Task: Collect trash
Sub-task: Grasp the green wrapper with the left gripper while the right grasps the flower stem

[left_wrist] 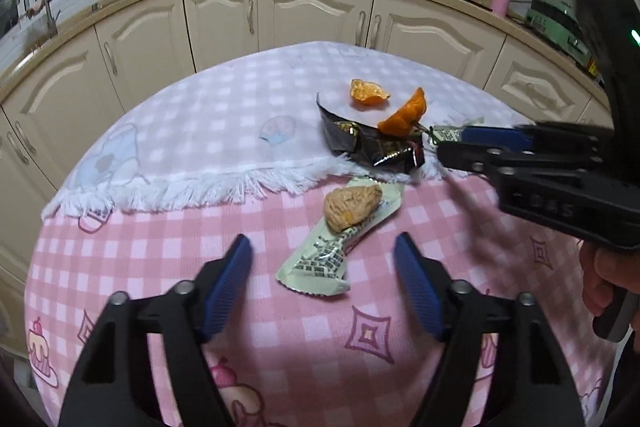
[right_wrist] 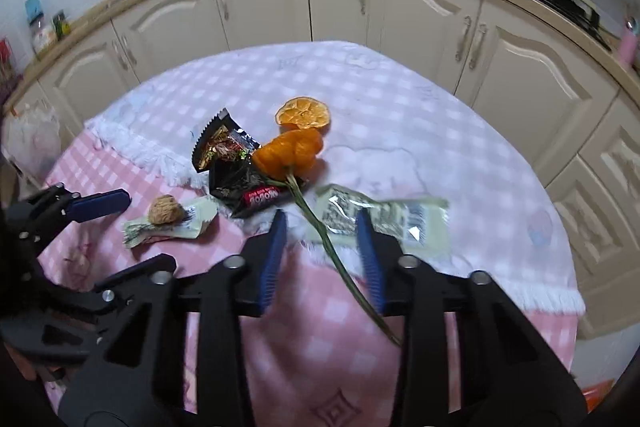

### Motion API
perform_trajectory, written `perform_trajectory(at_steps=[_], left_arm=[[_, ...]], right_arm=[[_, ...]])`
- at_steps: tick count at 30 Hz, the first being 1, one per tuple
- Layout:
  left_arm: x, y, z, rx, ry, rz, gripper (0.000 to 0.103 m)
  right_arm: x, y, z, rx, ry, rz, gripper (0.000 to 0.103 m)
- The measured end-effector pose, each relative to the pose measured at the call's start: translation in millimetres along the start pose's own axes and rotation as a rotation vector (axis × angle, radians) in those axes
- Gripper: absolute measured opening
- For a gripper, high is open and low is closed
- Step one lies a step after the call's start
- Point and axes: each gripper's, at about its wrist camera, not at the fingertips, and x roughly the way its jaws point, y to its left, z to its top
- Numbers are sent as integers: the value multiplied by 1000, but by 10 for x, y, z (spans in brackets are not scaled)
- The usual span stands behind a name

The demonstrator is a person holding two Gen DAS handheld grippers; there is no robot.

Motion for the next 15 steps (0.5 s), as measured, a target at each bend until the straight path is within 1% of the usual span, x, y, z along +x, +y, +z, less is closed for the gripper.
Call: perform_trajectory(at_steps=[1, 2, 3, 4, 5, 7, 11, 14, 15], left_arm=[[-3, -21, -1, 9, -4, -2, 46], [-5, -36, 4, 12, -7, -5, 41], [-15, -39, 6, 14, -9, -16, 26], [-23, -31, 2, 11, -14, -41, 22], [-34, -19, 9, 6, -18, -53, 20], [-59, 2, 2, -8, -27, -73, 16], [-126, 64, -47, -50, -39, -109, 15], [-213, 38, -121, -51, -42, -110, 15], [-245, 34, -148, -58, -41, -126, 15]], right_arm=[[24, 30, 8, -10, 5, -1, 24], [26, 55, 7, -18, 7, -12, 16], [33, 75, 15, -22, 7, -18, 10], [20, 87, 5, -17, 11, 1, 8], [-2, 100, -11, -13, 9, 12, 5], [-60, 113, -38, -3, -1, 7, 5], [-230, 16, -134, 81, -21, 78, 4], [-350, -30, -227, 111, -30, 112, 4], [-391, -40, -256, 120, -35, 124, 4]])
